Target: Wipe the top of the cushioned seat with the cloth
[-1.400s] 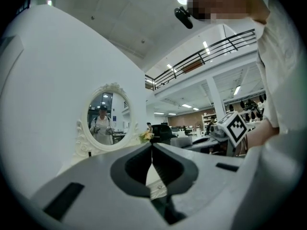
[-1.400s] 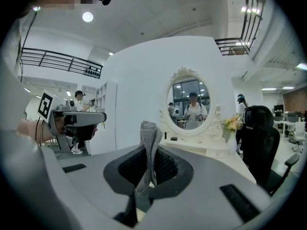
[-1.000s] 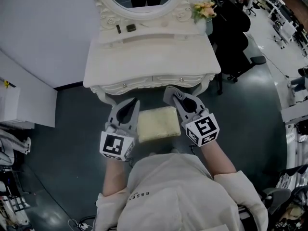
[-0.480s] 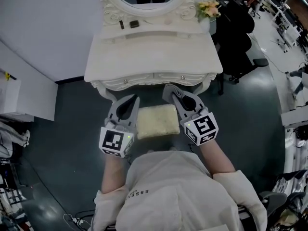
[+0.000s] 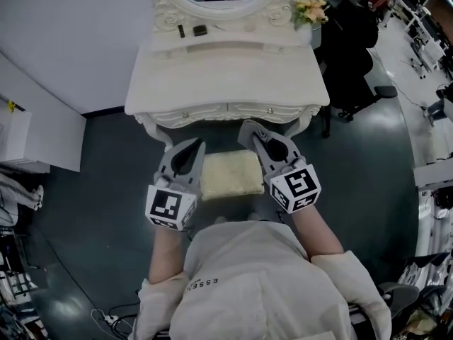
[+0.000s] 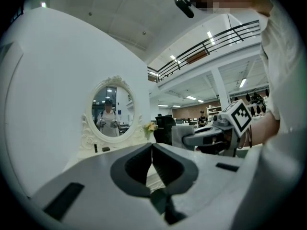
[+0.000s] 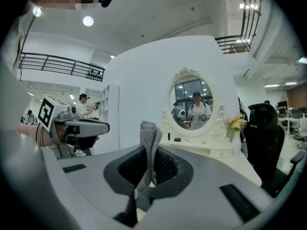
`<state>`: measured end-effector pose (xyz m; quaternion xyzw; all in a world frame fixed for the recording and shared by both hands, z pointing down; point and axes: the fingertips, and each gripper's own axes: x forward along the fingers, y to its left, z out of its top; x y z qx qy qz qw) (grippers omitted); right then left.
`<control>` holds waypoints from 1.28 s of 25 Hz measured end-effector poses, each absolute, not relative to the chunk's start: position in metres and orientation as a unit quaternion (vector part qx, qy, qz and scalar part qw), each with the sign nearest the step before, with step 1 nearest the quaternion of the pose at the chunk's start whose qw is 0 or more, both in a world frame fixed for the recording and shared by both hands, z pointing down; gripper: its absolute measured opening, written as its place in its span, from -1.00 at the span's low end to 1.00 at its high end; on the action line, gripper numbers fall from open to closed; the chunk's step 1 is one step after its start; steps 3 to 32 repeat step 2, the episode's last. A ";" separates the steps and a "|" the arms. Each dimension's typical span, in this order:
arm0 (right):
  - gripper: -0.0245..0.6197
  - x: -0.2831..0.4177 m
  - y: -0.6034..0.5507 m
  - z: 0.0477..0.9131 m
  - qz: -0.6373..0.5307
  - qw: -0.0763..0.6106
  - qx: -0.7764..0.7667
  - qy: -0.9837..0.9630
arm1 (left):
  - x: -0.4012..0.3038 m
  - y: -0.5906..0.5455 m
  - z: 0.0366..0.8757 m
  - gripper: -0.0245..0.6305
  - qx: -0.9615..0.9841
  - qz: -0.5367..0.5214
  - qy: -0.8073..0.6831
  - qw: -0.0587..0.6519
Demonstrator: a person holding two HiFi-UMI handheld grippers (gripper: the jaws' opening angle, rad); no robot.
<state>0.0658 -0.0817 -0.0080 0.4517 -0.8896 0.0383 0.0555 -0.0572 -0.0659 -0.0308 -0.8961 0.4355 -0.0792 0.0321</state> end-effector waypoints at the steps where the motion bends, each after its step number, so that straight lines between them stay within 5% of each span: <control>1: -0.84 0.067 -0.081 -0.006 0.040 0.056 0.453 -0.889 | -0.057 -0.066 -0.028 -0.92 -0.896 -0.082 0.436 0.030; 32: -0.84 0.068 -0.081 -0.005 0.042 0.057 0.454 -0.888 | -0.057 -0.066 -0.025 -0.92 -0.896 -0.085 0.436 0.027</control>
